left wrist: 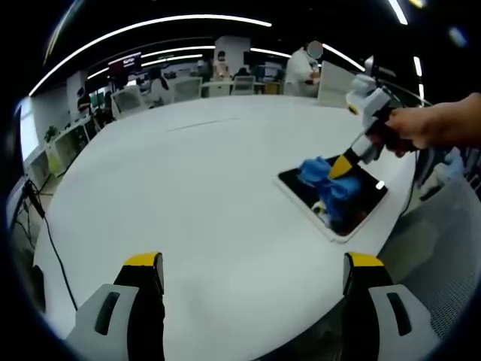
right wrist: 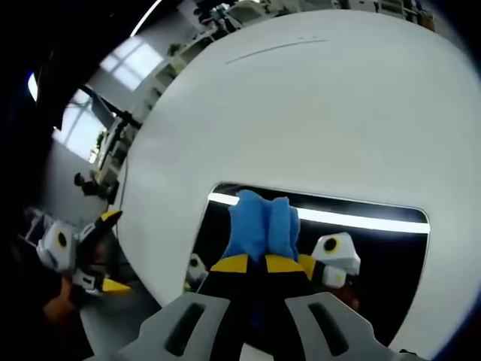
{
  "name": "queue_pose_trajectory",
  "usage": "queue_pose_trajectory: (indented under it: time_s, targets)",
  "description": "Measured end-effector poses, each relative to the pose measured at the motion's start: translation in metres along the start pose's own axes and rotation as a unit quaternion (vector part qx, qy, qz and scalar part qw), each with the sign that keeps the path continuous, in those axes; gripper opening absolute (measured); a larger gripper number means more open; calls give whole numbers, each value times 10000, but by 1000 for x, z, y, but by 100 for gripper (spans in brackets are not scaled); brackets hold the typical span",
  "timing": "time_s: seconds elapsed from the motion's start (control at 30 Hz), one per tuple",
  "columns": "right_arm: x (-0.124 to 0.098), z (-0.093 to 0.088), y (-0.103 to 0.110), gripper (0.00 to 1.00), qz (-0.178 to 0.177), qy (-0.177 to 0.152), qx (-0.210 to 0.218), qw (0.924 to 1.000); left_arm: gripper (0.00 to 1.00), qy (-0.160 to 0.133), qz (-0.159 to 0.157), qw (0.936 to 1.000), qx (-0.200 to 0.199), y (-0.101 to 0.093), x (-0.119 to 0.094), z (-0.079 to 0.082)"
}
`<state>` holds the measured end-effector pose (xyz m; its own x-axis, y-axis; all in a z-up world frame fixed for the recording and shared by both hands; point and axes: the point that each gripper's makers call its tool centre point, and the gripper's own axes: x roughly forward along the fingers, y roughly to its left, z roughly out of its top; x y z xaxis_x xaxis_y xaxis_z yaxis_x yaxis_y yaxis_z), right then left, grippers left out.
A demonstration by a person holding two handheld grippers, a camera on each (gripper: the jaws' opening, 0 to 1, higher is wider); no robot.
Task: Wipe the mirror surface with the cleaning cloth until all visible marks leave the cleaned area.
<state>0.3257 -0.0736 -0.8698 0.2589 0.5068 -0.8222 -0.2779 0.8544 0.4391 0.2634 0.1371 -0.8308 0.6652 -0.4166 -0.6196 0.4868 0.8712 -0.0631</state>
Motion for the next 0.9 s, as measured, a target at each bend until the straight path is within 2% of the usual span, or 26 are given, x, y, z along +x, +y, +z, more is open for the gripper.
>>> queue_pose_trajectory:
  time_s: [0.9]
  targets:
    - [-38,-7,-66,0,-218,-106,225,9995,99,-43,159,9998,84,5,-3,3]
